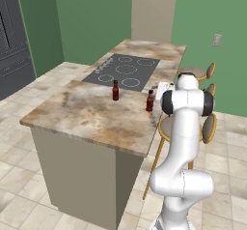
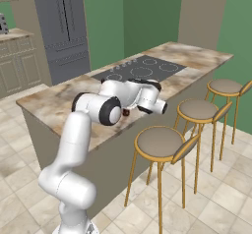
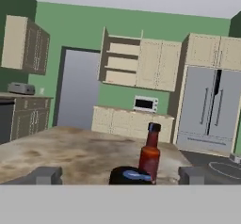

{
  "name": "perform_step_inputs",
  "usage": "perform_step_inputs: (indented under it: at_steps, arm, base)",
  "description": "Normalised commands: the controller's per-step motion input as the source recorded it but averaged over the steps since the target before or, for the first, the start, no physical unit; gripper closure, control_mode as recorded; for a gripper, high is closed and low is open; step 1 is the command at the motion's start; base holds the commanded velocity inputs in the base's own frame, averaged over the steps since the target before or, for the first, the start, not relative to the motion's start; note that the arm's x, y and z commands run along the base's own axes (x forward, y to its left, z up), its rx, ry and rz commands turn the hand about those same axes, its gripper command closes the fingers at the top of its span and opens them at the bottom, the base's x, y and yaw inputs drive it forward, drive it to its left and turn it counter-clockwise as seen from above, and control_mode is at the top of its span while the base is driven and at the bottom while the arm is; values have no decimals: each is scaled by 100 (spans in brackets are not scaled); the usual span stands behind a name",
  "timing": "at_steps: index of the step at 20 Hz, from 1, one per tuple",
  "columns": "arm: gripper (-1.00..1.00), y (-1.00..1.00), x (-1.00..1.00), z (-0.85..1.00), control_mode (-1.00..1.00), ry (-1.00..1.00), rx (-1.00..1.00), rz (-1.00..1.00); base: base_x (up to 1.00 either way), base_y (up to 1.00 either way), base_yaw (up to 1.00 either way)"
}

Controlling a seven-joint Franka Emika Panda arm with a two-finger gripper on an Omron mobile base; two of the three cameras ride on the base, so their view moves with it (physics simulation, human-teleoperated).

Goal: The dining table condiment station is running low on condiment bottle. Refill the condiment station by opening the cabinet and taking the condiment bottle from the cabinet and placing it on the dining table.

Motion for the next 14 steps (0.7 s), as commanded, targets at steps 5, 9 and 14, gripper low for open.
perform_step_inputs:
  at_steps: [5, 9, 14]
  arm:
    - [-100, 0, -16, 77, -100, -5, 0, 0]
    - [-100, 0, -15, 83, -100, -2, 0, 0]
    - [-100, 15, -52, 83, -100, -6, 0, 0]
  base:
    - [0, 0, 0]
    - [0, 0, 0]
    - [0, 0, 0]
